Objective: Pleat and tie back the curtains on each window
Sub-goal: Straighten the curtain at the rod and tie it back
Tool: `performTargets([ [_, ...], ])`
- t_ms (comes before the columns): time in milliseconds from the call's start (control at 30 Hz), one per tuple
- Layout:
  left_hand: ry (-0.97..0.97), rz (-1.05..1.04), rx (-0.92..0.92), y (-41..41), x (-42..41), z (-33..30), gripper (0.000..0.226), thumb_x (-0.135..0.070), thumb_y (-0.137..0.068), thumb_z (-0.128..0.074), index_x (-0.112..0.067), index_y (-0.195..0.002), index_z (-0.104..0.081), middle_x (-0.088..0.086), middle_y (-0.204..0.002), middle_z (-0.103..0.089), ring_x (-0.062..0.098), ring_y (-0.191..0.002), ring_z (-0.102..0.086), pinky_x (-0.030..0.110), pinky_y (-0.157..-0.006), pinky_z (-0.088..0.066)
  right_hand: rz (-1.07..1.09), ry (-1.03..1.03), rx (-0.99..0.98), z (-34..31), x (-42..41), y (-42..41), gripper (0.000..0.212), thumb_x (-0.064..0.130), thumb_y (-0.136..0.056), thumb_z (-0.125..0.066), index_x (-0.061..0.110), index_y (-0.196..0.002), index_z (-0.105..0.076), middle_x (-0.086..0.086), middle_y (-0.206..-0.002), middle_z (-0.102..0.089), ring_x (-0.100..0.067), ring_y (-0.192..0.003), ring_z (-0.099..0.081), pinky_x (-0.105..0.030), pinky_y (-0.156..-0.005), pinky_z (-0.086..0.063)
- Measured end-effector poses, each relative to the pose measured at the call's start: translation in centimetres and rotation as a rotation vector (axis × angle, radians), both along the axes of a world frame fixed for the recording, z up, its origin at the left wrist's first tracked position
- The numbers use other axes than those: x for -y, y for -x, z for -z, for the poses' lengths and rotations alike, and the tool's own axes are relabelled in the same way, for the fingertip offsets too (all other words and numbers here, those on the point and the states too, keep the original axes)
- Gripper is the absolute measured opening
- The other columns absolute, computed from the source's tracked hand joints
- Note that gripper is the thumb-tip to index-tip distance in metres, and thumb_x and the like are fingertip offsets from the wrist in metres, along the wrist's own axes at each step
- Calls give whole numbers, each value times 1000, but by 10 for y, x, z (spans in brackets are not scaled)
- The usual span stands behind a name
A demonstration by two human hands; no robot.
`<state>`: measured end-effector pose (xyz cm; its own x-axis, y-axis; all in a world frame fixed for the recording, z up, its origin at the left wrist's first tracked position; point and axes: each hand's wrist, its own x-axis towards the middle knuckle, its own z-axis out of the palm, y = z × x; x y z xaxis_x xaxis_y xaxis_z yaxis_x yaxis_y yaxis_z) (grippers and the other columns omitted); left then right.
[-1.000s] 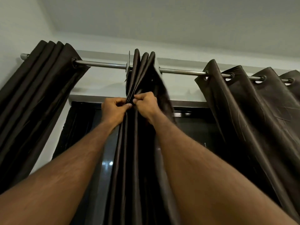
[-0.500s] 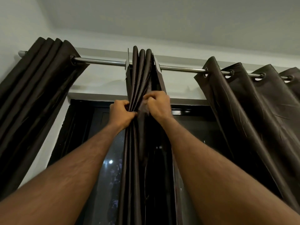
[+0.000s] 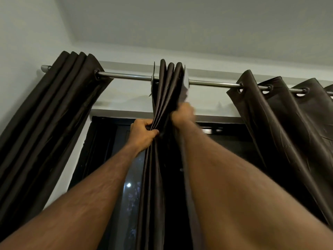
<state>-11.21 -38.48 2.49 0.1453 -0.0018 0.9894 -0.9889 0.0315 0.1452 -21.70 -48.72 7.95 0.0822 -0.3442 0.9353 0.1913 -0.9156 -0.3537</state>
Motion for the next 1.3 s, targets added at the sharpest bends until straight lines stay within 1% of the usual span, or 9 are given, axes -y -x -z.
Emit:
performTargets([
  [100,88,22,-110,-11,-14,-9,18,-4,-87,-70,-2,-104,-76,10,-102,-75,14,-87,-64,29,-74,-54,-92,290,-119,-16,-56,-26,21,1,-89,-53,13,-85,-70,-21,-113,-68,-38,-113,-60,-28,-83,-45],
  [167,107,31,-98,-20,-28,-1,25,-2,-86,-73,-1,-110,-75,4,-102,-73,12,-90,-64,21,-73,-50,-74,361,-152,-19,-62,-37,32,-3,-85,-49,20,-63,-52,-13,-90,-64,-39,-104,-61,-24,-72,-40],
  [267,89,33,-91,-32,-38,14,28,-3,-83,-76,-10,-111,-77,-1,-95,-76,13,-89,-71,33,-85,-60,-193,295,-42,-3,-33,-41,34,-6,-83,-48,16,-90,-72,-5,-92,-72,-31,-100,-66,-23,-83,-55],
  [367,108,32,-74,-29,-38,20,28,-5,-85,-74,-12,-112,-76,-1,-97,-76,13,-90,-72,40,-91,-59,-265,200,91,32,-15,-41,54,2,-79,-54,25,-128,-59,-8,-103,-71,-30,-95,-68,-45,-82,-61],
  [567,158,159,-150,-21,-35,65,50,-51,-89,-62,-2,-86,-74,8,-83,-74,18,-77,-69,46,-74,-57,-50,315,21,123,-17,-32,55,23,-75,-59,38,-126,-43,-4,-98,-66,-37,-88,-63,-47,-74,-55],
  [700,90,112,-216,-28,-38,140,46,-27,-103,-54,-18,-58,-61,-3,-58,-59,6,-55,-54,33,-56,-46,-34,372,-42,197,-14,-46,59,22,-84,-60,37,-136,-38,-3,-99,-67,-33,-86,-65,-50,-73,-57],
  [900,-24,111,-217,-21,-52,293,16,-17,-90,-68,-17,-105,-75,-1,-93,-76,16,-87,-73,34,-79,-60,-146,279,-34,340,-30,-62,39,10,-80,-56,19,-118,-53,-2,-95,-66,-27,-85,-65,-46,-70,-55],
  [1167,-83,91,-573,-16,-86,481,16,-2,-87,-73,-13,-97,-76,1,-85,-75,15,-81,-73,36,-74,-60,-64,71,-232,526,-48,-47,37,6,-82,-64,14,-118,-61,-2,-95,-71,-26,-81,-68,-27,-65,-48],
  [1300,-79,96,-572,-14,-104,489,29,6,-85,-71,-14,-105,-75,-5,-94,-75,6,-91,-71,22,-84,-57,-11,22,-131,549,-60,-42,30,14,-83,-64,15,-113,-63,-3,-121,-51,-24,-99,-58,-46,-77,-55],
])
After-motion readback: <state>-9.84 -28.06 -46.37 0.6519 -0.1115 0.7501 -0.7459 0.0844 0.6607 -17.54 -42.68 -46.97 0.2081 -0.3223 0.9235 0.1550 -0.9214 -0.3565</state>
